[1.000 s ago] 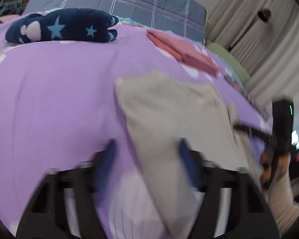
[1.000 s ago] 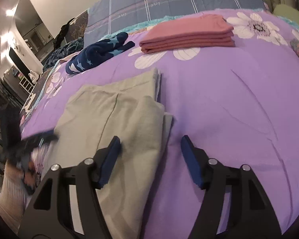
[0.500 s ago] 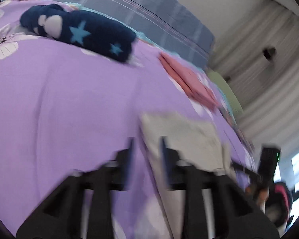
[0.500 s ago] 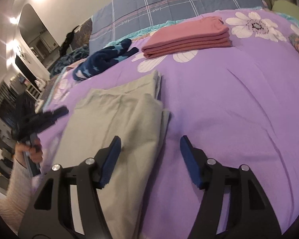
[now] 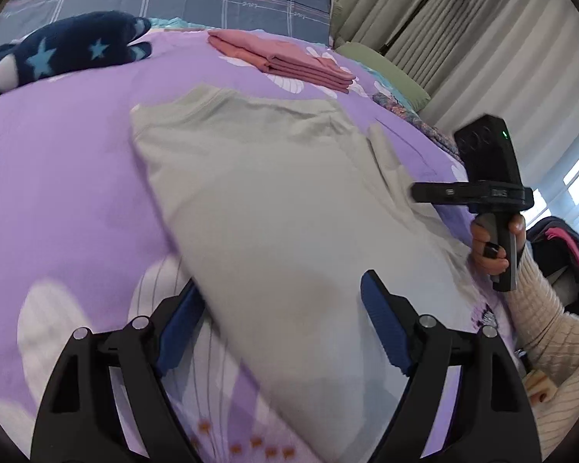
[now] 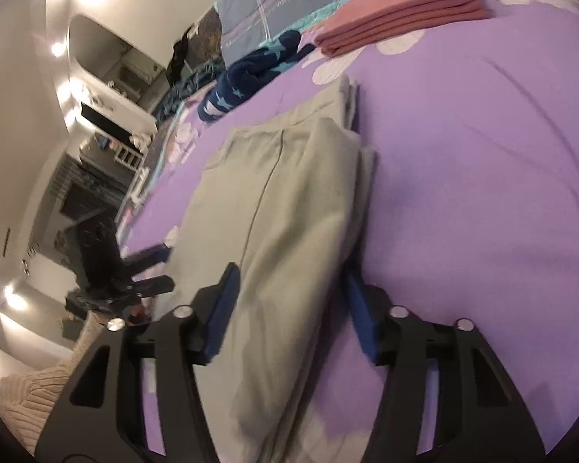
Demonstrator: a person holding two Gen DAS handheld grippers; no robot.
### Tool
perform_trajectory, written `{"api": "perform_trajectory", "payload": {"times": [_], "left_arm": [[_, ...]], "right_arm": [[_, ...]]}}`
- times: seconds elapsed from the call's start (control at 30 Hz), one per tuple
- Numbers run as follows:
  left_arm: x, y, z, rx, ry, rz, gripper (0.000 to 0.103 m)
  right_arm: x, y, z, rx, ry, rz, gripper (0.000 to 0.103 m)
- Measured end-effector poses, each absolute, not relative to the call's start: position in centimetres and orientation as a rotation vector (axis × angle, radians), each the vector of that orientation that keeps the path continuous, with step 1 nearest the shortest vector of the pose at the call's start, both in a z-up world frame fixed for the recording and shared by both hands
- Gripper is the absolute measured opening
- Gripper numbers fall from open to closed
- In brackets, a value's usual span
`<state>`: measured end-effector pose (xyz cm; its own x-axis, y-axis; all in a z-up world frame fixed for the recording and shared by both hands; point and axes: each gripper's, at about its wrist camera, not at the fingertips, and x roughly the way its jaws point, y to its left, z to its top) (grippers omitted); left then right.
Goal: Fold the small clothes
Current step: 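Grasp the folded grey shirt's edge with the left gripper, then lift the folded shirt with the left gripper while the right gripper pinches its other edge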
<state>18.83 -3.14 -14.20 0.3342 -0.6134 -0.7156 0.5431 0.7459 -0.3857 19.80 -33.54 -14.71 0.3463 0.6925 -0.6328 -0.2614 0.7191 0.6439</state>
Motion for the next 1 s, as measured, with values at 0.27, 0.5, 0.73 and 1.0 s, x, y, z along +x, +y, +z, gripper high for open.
{"api": "perform_trajectory", "payload": {"times": [0.27, 0.5, 0.73, 1.0], "left_arm": [[22.4, -3.8, -14.4, -0.109, 0.968, -0.716, 0.034], [19.1, -5.9, -9.6, 0.038, 0.822, -0.663, 0.017], [13.6, -9.2, -2.5, 0.148, 0.615, -0.686, 0.017], [10.0, -15.7, 2.0, 0.218, 0.487, -0.786, 0.017]], "right_arm": [[23.5, -30.6, -15.2, 0.417, 1.044, 0.654, 0.027], [18.7, -29.4, -9.8, 0.263, 0.865, 0.556, 0.017], [10.6, -29.1, -1.9, 0.103, 0.633, 0.414, 0.017], [2.1, -32.7, 3.9, 0.024, 0.435, 0.255, 0.017]]}}
